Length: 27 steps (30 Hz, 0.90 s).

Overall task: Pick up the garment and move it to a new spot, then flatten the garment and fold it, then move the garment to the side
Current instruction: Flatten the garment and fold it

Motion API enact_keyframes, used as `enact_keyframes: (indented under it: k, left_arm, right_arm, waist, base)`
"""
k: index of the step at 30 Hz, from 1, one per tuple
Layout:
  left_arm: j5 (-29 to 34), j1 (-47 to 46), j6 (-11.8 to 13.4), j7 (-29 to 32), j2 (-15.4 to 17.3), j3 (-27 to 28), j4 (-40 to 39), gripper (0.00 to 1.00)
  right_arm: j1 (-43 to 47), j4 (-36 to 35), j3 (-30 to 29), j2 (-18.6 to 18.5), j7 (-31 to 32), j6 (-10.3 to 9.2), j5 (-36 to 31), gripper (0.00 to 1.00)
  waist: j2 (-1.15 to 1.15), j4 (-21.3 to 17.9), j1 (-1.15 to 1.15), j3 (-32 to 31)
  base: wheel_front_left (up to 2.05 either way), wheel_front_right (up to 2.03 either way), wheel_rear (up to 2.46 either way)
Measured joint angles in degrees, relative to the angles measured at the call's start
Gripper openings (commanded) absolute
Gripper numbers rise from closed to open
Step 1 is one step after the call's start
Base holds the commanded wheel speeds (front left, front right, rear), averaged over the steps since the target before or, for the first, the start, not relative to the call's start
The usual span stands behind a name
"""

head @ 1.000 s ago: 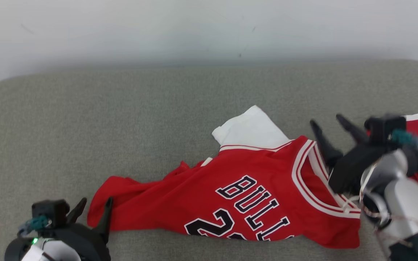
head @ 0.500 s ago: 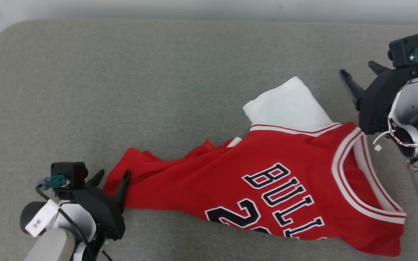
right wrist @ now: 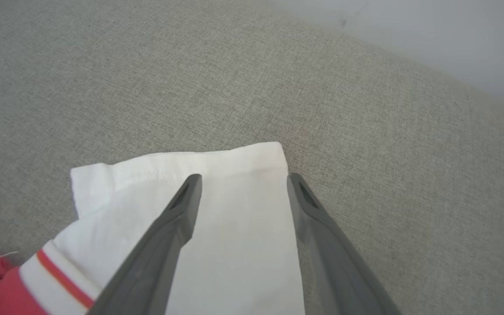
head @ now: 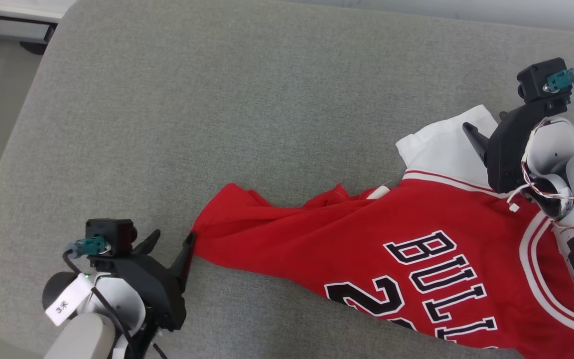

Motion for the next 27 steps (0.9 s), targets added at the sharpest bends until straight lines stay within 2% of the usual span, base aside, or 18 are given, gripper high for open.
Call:
enact_keyframes:
  k: [7,27]
  left_arm:
    - [-0.49,-0.08,-1.49,0.54,-1.31,-1.74,-2.26,1.0]
    - [-0.53,-1.21,-2.46,1.57,-1.87,-2.92,-1.47,1.0]
  right_arm:
    - [-1.82,3.01,0.56,0.51,0.48,0.19,0.22,1.0]
    - [-4.04,8.77,0.75,0.57,-1.7,0.43,1.02,1.0]
  waist:
    - [0.0,1.07,0.0,1.17]
    - [0.0,0.87,0.0,1.73]
  base:
    - [0.0,0.0,0.0]
    - [0.0,0.0,0.0]
